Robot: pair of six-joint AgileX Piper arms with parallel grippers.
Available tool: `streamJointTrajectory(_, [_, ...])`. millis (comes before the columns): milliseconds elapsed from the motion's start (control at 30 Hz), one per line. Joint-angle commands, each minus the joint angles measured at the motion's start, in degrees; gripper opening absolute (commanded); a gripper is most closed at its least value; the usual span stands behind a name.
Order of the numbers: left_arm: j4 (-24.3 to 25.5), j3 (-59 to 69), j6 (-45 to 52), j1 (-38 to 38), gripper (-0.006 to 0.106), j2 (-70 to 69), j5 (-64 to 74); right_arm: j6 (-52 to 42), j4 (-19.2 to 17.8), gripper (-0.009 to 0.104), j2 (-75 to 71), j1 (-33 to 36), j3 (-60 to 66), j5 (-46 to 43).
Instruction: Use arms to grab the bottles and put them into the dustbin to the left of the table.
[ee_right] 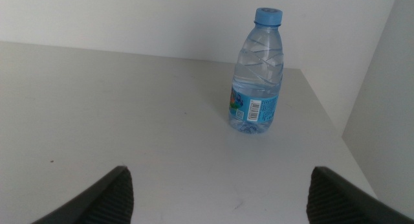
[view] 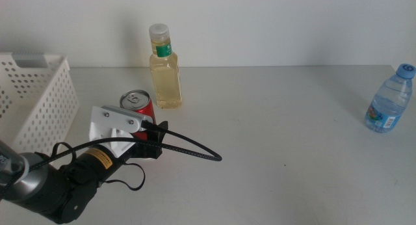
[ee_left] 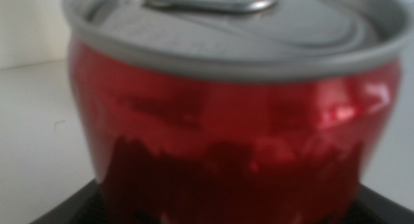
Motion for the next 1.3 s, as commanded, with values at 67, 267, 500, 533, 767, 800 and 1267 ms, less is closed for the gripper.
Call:
streamJointTrajectory(67, [-0.92, -2.63, -0.86, -0.29, 0.090, -0.29, -5.00, -0.31, -0.70, 0.094, -1.28, -0.38, -0.53, -4.22])
streamJointTrajectory(267, [-2.48, -3.07, -0.86, -0.29, 0.068, 0.68, -6.42, -0.31, -0.70, 0.094, -1.28, -0.38, -0.53, -4.22])
streamJointTrajectory(500, [-3.04, -2.69, -0.97, -0.29, 0.008, 0.72, -9.01, -0.31, -0.70, 0.094, -1.28, -0.38, -0.53, -4.22])
streamJointTrajectory(533, [-2.24, -2.19, -1.96, -0.29, -0.002, 0.22, -8.71, -0.31, -0.70, 0.094, -1.28, -0.38, -0.53, -4.22])
streamJointTrajectory(767, [-0.13, -0.60, -6.47, -0.29, -0.002, -8.02, 2.63, -0.31, -0.70, 0.094, -1.28, -0.38, -0.53, -4.22])
streamJointTrajectory(800, [0.88, -0.73, -6.88, -0.29, -0.002, -10.05, 6.49, -0.31, -0.70, 0.094, -1.28, -0.38, -0.53, -4.22])
streamJointTrajectory(1267, [23.13, -11.23, -28.77, -1.03, -0.002, -34.43, 58.50, -0.31, -0.70, 0.094, -1.28, -0.38, -0.53, -4.22])
